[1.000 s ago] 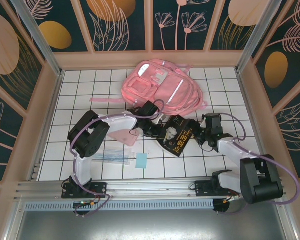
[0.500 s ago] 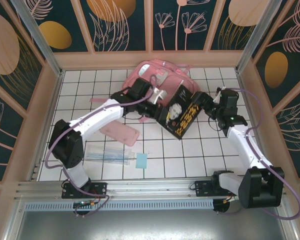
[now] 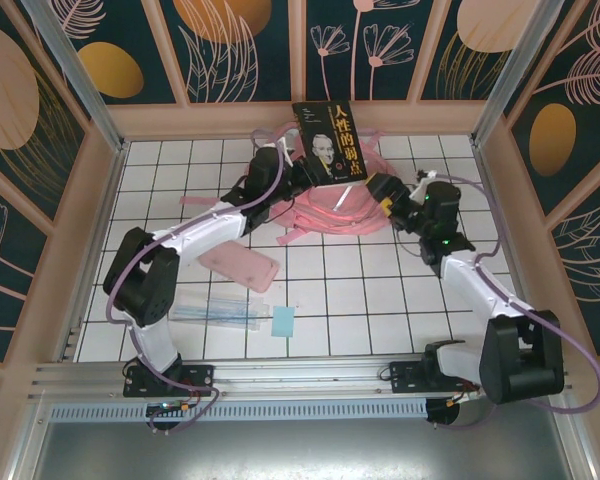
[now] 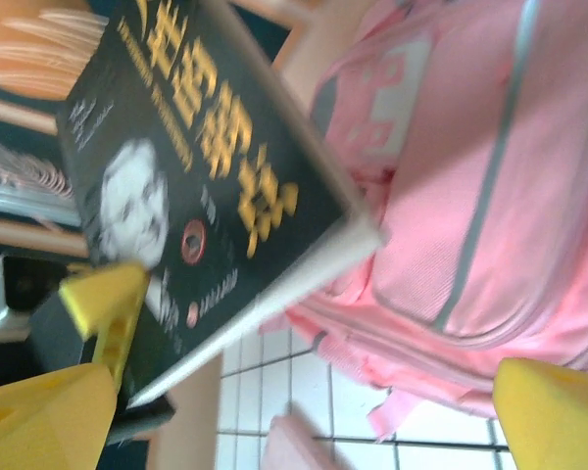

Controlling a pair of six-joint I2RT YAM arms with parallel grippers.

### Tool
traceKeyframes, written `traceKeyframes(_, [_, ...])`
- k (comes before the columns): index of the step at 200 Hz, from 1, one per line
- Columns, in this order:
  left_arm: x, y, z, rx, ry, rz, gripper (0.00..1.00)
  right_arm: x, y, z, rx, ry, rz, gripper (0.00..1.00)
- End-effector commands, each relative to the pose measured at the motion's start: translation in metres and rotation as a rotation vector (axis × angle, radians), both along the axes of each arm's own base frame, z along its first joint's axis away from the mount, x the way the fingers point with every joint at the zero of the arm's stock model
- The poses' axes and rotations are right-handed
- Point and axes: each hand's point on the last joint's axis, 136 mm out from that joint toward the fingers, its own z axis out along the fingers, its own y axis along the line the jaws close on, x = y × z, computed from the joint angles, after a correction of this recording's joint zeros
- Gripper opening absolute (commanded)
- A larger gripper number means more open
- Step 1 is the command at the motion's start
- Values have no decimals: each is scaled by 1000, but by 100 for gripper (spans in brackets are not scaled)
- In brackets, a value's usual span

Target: Pack books, pencil case, and school supplies into a backpack

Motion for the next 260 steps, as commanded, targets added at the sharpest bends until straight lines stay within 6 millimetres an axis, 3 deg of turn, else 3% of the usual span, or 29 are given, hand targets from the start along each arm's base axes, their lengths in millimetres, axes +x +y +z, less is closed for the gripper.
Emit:
traceKeyframes(1, [16,3,64,-317,-130,147,0,1,25,39,193,-134,16,99])
traceKeyframes(38, [-3,-11,65,-385,-121,107,0,9,50,39,272,-145,64,99])
traceKeyframes(79, [-21,-8,64,-442,-99,90,0,19,69,45,416,-180,128,99])
traceKeyframes(113, [-33,-13,49,-439,-45,64,0,33,71,51,432,-213,115,95])
traceKeyframes(129, [-38,-12,43,-438,-31,64,0,40,68,51,416,-218,90,83])
traceKeyframes(170, [-42,-16,35,-420,-10,52,0,49,61,51,391,-223,41,35])
traceKeyframes(198, [-45,-21,36,-409,-14,29,0,56,62,47,352,-215,31,18])
traceKeyframes(215, [-50,-25,28,-374,2,1,0,57,62,48,330,-235,36,0])
traceKeyframes(221, [-53,-27,25,-359,9,-15,12,57,63,48,318,-240,39,0])
traceKeyframes(235, [-59,-28,14,-305,37,-39,62,57,62,47,277,-249,46,0])
traceKeyframes(244, [-63,-24,7,-245,31,-40,86,58,57,47,251,-259,46,0])
traceKeyframes(256, [-64,-18,-9,-120,17,-28,97,60,47,46,202,-257,43,0])
traceKeyframes(260, [-67,-13,0,-98,-10,-29,98,62,43,46,179,-253,42,0])
